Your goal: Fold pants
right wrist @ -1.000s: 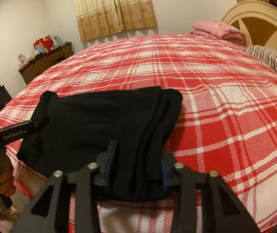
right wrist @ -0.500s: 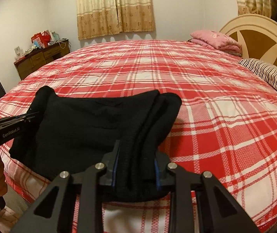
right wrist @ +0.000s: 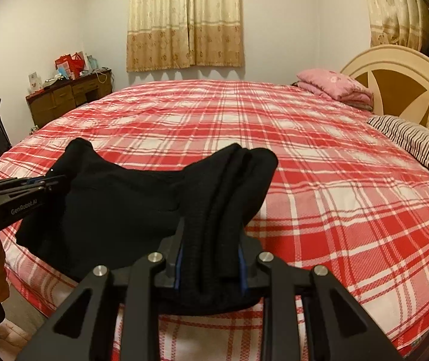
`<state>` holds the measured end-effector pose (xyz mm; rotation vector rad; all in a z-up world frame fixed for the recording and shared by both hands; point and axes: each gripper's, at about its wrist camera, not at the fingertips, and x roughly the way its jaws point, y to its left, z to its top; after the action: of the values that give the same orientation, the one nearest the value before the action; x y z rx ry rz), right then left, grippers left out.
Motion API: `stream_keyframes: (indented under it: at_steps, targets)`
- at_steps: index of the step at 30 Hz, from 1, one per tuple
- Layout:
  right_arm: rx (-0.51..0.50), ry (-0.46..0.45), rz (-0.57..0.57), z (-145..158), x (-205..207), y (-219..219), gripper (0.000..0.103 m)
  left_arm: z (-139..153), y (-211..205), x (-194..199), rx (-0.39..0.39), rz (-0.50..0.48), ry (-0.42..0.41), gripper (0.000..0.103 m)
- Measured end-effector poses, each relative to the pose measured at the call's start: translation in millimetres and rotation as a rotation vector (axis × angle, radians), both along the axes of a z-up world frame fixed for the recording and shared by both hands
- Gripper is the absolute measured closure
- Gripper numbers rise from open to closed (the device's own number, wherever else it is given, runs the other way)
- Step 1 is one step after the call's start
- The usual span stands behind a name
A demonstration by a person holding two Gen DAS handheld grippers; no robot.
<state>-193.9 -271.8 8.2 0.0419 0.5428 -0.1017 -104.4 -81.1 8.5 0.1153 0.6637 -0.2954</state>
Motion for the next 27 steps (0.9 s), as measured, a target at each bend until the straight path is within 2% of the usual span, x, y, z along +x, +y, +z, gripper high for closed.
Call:
stream_keyframes:
  at_steps: [27]
  targets:
    - [-0.033,-0.058,0.03,20,8,22,0.074,24,30,4,-0.024,0.066,-0.047,0.088]
